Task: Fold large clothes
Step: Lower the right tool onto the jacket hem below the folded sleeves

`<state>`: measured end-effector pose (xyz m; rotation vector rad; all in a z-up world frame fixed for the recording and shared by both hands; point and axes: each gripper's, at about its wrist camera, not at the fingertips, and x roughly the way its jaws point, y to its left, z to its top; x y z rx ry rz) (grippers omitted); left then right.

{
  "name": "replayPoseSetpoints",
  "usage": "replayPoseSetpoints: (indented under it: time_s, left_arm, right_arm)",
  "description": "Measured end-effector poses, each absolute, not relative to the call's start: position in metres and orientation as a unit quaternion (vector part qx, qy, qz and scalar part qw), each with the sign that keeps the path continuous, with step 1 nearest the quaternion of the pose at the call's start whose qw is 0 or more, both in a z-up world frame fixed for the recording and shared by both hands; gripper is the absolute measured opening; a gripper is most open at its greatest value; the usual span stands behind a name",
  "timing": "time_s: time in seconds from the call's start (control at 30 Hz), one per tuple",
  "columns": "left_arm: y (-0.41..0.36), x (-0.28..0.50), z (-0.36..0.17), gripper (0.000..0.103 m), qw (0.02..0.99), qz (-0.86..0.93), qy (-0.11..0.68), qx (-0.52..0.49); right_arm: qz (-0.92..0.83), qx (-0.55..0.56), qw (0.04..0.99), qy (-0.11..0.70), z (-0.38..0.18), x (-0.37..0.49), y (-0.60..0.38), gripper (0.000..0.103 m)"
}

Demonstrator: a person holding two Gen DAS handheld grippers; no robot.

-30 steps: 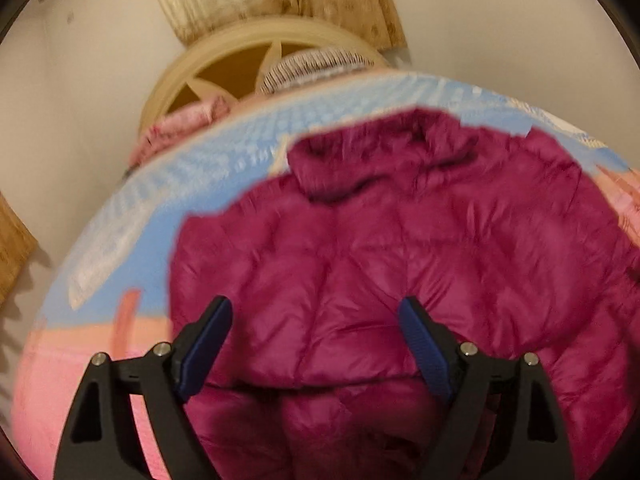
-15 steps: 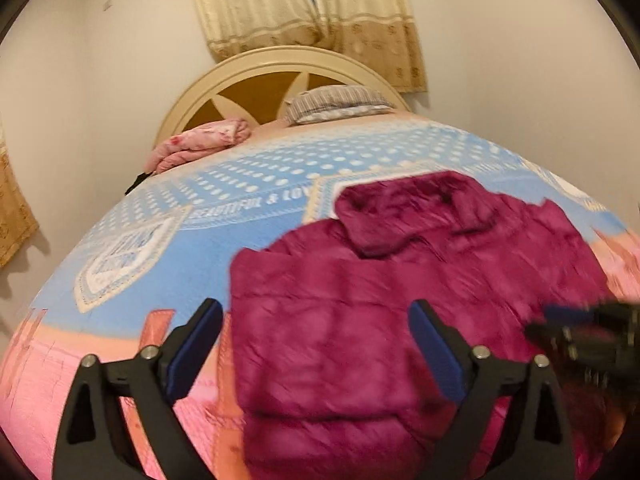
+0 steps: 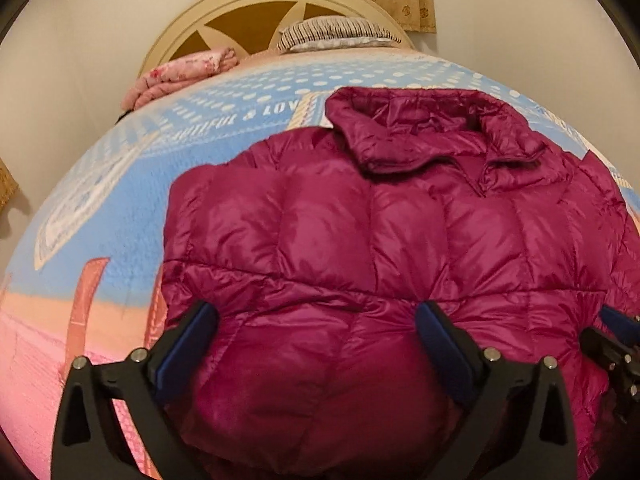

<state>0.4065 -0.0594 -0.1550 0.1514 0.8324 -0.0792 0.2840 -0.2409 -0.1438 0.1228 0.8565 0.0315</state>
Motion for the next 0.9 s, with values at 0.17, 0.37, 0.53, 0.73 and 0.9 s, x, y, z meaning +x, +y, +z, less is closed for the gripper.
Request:
replayPoseSetpoints:
  time_s: [0.17, 0.37, 0.53, 0.73, 0.9]
  left_arm:
    - [-0.059, 0.393, -0.135, 0.103, 0.925, -0.027, 0.371, 0.074]
    - [-0.065, 0.37, -0.093, 0.103, 0.947, -0.047, 0.313, 0.059]
    - [-0.082, 0.386, -0.103, 0.103, 0.939, -0.06, 0.333, 0.069]
    - [-0.089, 0.405, -0.152, 0.103, 0.907, -0.065, 0.409, 0.077]
    - [-0.089, 0.412, -0.159, 0.103, 0.898, -0.075, 0.428, 0.065]
  right_arm:
    - [0.011, 0.056, 0.909, 0.414, -0.145, 0.284, -0.242, 0.037]
    - [0.006, 0.05, 0.91, 0.412, -0.146, 0.283, -0.239, 0.037]
    - [0.004, 0.046, 0.91, 0.412, -0.146, 0.283, -0.238, 0.037]
    - [0.002, 0.042, 0.911, 0.411, -0.146, 0.283, -0.237, 0.038]
    - [-0.002, 0.036, 0.911, 0.412, -0.146, 0.283, -0.235, 0.039]
